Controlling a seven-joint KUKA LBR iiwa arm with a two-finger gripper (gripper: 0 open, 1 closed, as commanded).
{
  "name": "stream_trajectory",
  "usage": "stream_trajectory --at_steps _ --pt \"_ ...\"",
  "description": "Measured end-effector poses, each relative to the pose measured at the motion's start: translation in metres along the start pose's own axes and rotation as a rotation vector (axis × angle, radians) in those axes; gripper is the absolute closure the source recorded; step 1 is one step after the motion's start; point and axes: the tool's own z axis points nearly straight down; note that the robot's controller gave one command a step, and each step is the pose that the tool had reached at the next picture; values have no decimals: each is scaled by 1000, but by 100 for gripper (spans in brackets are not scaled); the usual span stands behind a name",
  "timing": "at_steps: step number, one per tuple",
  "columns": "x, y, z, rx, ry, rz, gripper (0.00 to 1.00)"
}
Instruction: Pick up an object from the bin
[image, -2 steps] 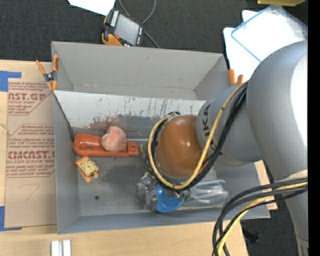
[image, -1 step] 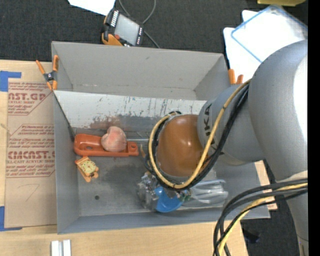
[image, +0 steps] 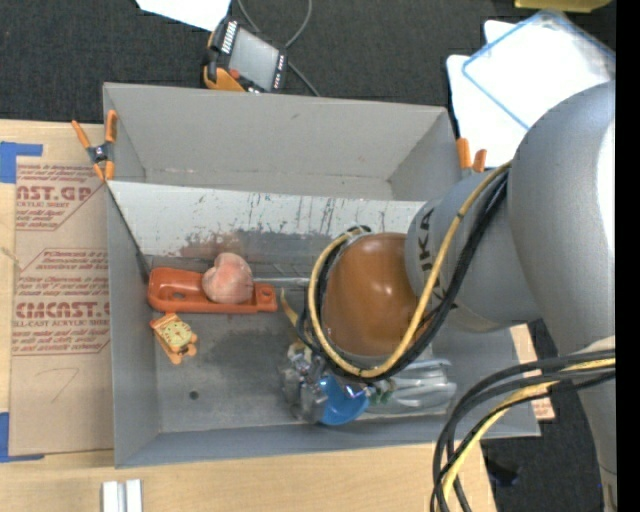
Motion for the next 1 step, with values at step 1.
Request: stream_trajectory --at_steps 1 --pt "3 -11 -9 -2 0 48 100"
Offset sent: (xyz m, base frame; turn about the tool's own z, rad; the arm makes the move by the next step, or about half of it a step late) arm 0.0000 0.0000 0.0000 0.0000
